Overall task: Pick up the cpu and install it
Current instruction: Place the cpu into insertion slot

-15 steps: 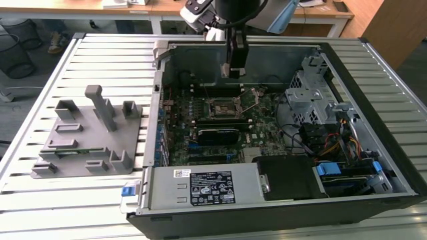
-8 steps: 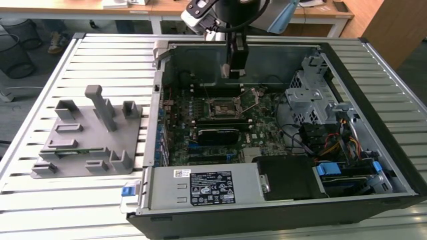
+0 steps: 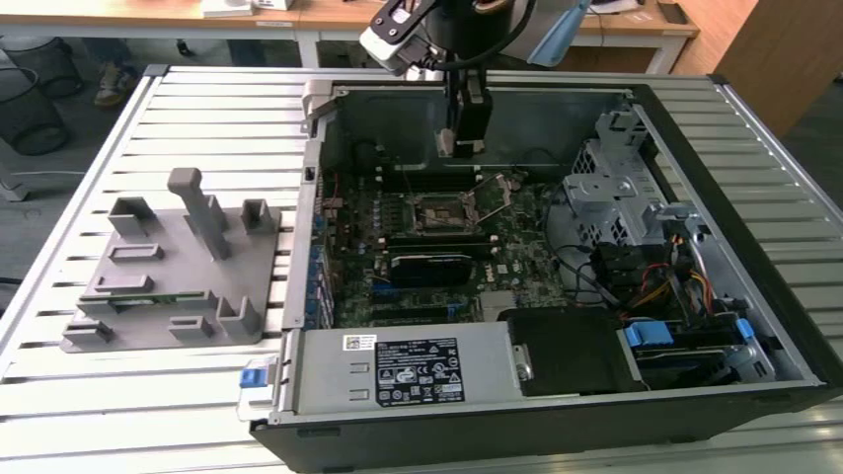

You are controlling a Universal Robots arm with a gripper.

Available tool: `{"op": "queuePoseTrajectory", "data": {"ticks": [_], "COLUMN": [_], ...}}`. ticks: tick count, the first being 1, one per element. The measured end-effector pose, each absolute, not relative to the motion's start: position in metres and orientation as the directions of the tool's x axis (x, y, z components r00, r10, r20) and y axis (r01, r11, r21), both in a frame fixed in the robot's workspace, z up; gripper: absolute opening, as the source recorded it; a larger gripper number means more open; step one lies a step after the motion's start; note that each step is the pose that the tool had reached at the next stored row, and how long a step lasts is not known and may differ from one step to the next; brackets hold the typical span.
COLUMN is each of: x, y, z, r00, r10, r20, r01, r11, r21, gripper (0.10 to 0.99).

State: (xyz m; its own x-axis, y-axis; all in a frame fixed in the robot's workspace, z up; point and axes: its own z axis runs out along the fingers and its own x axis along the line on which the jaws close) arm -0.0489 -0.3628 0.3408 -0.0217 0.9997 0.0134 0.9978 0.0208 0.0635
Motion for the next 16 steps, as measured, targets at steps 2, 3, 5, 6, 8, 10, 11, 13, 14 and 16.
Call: {"op": "queuePoseTrajectory", "data": {"ticks": [2, 3, 5, 6, 8, 10, 11, 13, 14, 16], "x": [-0.0489, -0.0489, -0.0489, -0.0489, -0.0489, -0.0489, -0.0489, -0.0489, -0.0489, -0.0489], "y": [-0.3606, -0.3595, -0.3574, -0.3566, -0.3555, -0.3547, -0.3544, -0.3536, -0.3534, -0.3534], "z": [0.3396, 0.3390, 0.3379, 0.3374, 0.3360, 0.3347, 0.3341, 0.3329, 0.3323, 0.3308], "r00": [-0.022, -0.022, -0.022, -0.022, -0.023, -0.035, -0.045, -0.062, -0.067, -0.068], "r10": [1.000, 1.000, 1.000, 1.000, 1.000, 0.999, 0.999, 0.998, 0.998, 0.998], "r20": [0.012, 0.012, 0.011, 0.012, 0.012, 0.012, 0.012, 0.011, 0.012, 0.011], "r01": [0.998, 0.998, 0.998, 0.998, 0.998, 0.997, 0.997, 0.996, 0.996, 0.996], "r11": [0.021, 0.021, 0.021, 0.021, 0.022, 0.035, 0.044, 0.061, 0.066, 0.067], "r21": [0.063, 0.064, 0.064, 0.064, 0.064, 0.064, 0.064, 0.064, 0.064, 0.064], "gripper": [0.525, 0.525, 0.525, 0.525, 0.525, 0.525, 0.525, 0.525, 0.525, 0.525]}}
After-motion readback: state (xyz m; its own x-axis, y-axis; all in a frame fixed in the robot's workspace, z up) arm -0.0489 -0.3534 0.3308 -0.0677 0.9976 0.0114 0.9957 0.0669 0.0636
